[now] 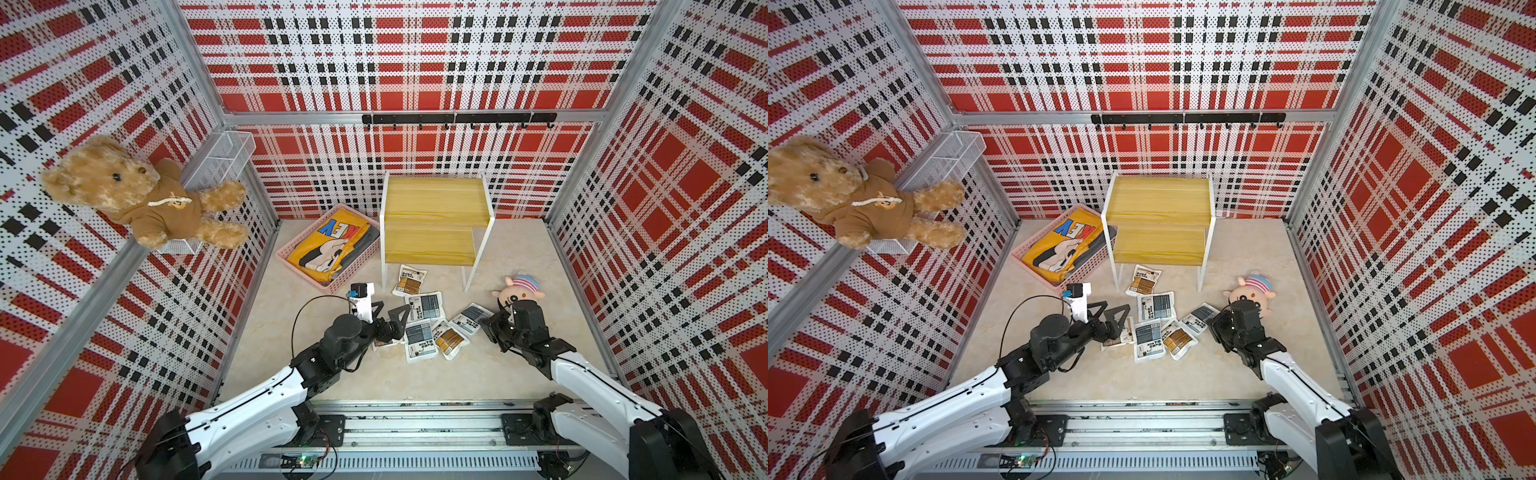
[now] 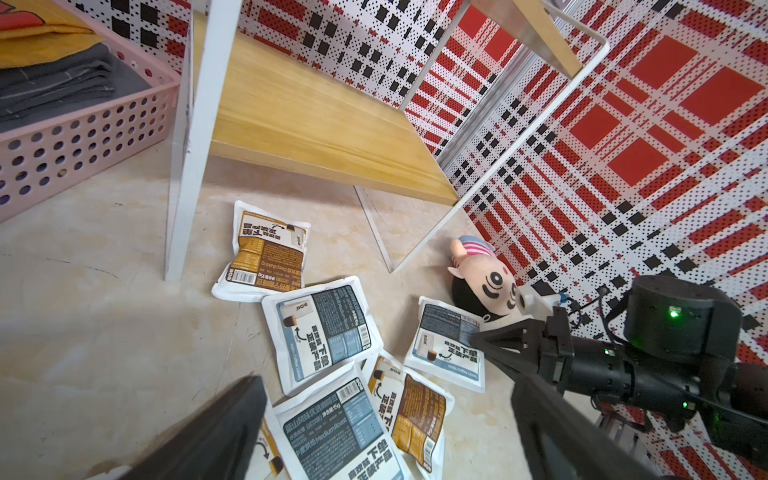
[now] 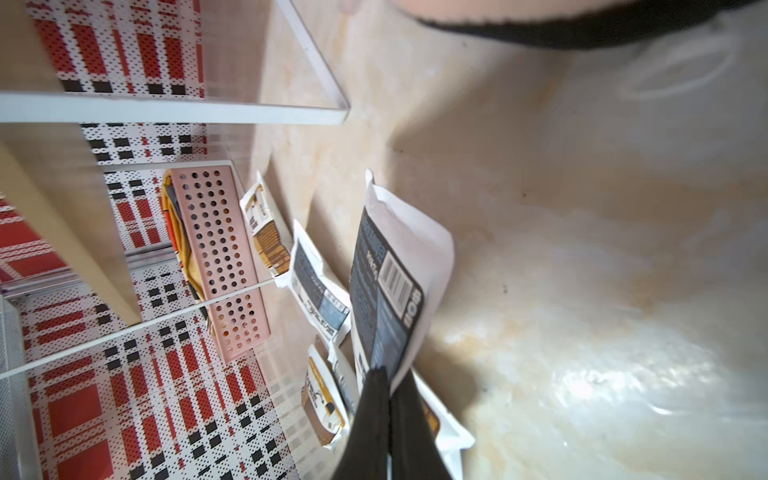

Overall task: Place the bagged coffee beans on the shelf by color
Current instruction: Pick up the bagged coffee beans at the center of the board.

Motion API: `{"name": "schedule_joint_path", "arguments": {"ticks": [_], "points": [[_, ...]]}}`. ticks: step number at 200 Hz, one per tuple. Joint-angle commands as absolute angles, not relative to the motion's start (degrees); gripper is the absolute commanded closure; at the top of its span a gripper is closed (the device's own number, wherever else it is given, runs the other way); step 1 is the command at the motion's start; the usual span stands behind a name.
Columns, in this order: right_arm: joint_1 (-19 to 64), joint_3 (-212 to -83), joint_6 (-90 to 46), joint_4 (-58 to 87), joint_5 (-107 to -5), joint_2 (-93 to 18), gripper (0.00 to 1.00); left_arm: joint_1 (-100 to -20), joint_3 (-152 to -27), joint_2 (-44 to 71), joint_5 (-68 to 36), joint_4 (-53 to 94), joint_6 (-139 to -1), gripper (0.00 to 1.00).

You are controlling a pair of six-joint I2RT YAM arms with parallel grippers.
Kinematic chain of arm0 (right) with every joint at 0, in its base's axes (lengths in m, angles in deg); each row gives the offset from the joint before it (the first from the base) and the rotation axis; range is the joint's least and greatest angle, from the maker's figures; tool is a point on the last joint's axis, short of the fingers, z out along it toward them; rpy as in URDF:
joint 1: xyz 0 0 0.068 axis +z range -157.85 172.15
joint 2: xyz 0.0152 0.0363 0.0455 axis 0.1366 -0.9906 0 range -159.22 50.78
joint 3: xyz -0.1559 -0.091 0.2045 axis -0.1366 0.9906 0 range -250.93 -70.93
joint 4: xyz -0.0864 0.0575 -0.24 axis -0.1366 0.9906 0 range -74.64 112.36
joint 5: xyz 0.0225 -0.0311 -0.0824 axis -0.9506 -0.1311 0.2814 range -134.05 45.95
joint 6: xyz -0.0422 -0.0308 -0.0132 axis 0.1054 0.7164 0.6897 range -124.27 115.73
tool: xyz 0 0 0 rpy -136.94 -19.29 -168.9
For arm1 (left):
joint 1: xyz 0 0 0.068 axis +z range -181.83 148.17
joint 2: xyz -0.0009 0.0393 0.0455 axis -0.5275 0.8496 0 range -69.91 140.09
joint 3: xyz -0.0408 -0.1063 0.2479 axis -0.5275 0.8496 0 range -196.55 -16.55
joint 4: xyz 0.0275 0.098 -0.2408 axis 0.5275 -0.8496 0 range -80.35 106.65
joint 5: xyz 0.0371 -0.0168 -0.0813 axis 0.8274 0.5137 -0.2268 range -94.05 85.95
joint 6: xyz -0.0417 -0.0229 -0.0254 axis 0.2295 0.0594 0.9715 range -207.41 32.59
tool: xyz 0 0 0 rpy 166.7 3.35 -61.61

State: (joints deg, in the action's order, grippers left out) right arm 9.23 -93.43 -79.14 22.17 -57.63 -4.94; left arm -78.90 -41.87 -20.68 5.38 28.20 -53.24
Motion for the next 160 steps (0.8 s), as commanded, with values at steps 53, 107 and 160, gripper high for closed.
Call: {"name": "schedule_joint_path", "arguments": {"ticks": [53, 107, 160], "points": [[9.96, -108.48, -63.30, 39.42, -70.63, -0.97, 1.00, -67.84, -41.72, -22.84, -11.79, 28.96, -45.12, 0.01], [16.80, -126.29, -53.83, 50.08, -76.61, -2.64, 1.00, -61.04, -46.96, -22.17, -28.04, 25.15, -43.03, 0.01], [24.05, -146.94, -53.62, 51.40, -75.17, -10.05, 1.00, -59.28, -52.74, -26.49, -29.93, 23.32, -39.99, 0.01]]}}
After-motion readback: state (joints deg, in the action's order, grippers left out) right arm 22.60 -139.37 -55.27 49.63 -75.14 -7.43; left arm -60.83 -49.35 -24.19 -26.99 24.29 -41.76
